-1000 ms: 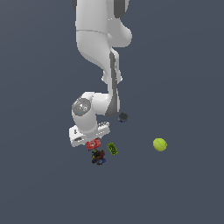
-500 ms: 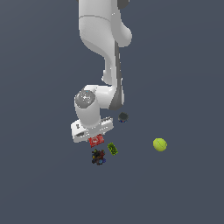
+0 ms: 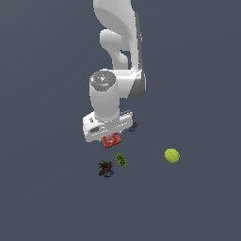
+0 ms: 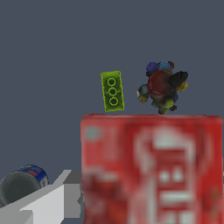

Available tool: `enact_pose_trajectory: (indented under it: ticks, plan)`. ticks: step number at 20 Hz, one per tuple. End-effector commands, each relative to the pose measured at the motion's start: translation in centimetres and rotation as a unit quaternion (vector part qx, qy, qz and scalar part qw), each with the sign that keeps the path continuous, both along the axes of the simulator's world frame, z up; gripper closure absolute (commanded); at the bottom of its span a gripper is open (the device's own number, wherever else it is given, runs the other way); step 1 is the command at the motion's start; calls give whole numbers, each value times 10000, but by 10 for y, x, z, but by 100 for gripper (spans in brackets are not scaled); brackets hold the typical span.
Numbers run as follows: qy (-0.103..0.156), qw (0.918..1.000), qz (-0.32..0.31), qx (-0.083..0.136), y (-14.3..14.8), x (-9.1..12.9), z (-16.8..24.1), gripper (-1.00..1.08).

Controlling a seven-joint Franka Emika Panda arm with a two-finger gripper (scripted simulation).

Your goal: Pick up a designated object from a clutter of objects.

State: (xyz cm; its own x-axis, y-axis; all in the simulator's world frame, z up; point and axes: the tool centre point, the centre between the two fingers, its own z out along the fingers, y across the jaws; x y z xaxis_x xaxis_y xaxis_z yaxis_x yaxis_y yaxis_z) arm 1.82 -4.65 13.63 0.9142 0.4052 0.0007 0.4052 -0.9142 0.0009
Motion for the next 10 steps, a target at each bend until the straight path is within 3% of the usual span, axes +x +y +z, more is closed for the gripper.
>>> enact_pose_trajectory:
  ticks: [1, 10]
  plan:
    - [-1, 10000, 0, -3, 14, -4, 27, 108]
    - [1, 10000, -2, -12, 66, -17, 127, 108]
